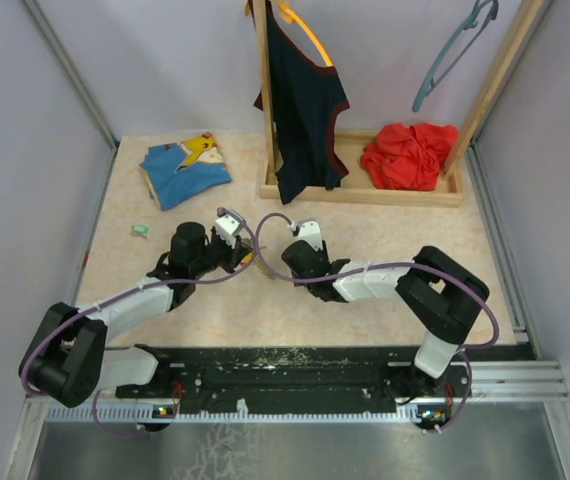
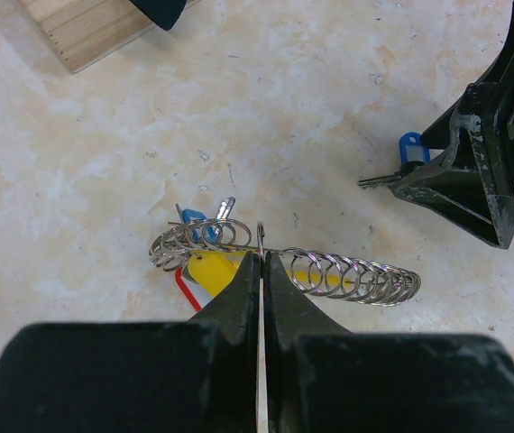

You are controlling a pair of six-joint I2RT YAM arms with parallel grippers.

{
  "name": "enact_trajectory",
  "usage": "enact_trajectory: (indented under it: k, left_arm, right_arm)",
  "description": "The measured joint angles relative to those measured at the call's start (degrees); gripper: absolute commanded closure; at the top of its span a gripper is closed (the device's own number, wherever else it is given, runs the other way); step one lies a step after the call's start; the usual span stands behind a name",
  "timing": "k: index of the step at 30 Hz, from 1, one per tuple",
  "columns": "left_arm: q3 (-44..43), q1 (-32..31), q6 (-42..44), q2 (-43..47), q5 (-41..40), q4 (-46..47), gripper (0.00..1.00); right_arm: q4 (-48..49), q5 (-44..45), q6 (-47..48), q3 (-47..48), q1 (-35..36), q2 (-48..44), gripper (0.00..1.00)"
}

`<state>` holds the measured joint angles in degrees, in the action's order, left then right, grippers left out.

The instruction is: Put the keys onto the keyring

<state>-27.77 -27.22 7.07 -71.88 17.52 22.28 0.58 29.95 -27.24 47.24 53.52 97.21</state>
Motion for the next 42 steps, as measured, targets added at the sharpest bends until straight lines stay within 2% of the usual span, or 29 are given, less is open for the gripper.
enact_trajectory:
  k: [6,15,22,30,37,42]
  left_arm:
    - [0.0,0.0,0.0,0.0,0.0,0.0,1.00]
    - [0.0,0.0,0.0,0.0,0.4,0.0,1.00]
    - [0.1,0.0,0.0,0.0,0.8,0.3,1.00]
    - [0.3,0.0,0.0,0.0,1.1,0.7,1.00]
    - [0.3,0.0,0.0,0.0,1.5,0.7,1.00]
    - [0.3,0.0,0.0,0.0,1.6,0.8,1.00]
  right_arm:
    - [-1.3,1.3,-0.4,-0.6,0.0,-0.6,0.52]
    - [-9.2,-0.3,-0.9,-5.1,-1.2,-8.3,0.56]
    - [-12.1,-3.7,-0.8,-7.5,-5.7,-14.6,0.66]
    - [-5.6,-11.0,0.6,-10.1,-6.1,-17.5,0.67]
    - [-0.8,-12.6,1.1,-11.3,-5.3,-17.1,0.68]
    - [0.3,-13.2,2.0,-12.6,-5.3,-15.5,0.73]
